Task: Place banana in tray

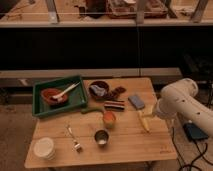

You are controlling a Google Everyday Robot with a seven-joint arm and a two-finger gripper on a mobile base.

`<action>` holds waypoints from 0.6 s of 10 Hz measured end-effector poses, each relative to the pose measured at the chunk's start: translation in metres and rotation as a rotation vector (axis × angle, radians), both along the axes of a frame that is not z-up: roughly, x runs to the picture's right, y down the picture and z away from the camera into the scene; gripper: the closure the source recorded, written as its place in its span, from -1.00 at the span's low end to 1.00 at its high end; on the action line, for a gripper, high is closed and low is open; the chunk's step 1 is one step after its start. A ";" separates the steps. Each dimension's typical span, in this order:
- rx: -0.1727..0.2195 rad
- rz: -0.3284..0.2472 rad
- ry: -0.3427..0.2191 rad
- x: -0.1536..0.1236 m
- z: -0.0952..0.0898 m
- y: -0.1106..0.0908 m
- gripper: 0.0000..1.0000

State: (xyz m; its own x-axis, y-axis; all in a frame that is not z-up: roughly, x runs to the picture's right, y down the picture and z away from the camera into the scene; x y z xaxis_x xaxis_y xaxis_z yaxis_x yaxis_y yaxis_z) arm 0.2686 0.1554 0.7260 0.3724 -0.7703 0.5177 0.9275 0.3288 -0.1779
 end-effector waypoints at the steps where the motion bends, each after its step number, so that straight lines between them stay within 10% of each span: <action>1: 0.000 0.000 0.000 0.000 0.000 0.000 -0.58; 6: 0.035 -0.077 -0.076 -0.009 0.016 -0.004 -0.58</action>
State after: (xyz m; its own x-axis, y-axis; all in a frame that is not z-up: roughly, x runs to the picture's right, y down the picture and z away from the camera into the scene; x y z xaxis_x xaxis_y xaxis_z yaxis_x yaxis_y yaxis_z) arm 0.2600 0.1516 0.7418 0.2719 -0.8133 0.5144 0.9606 0.2609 -0.0953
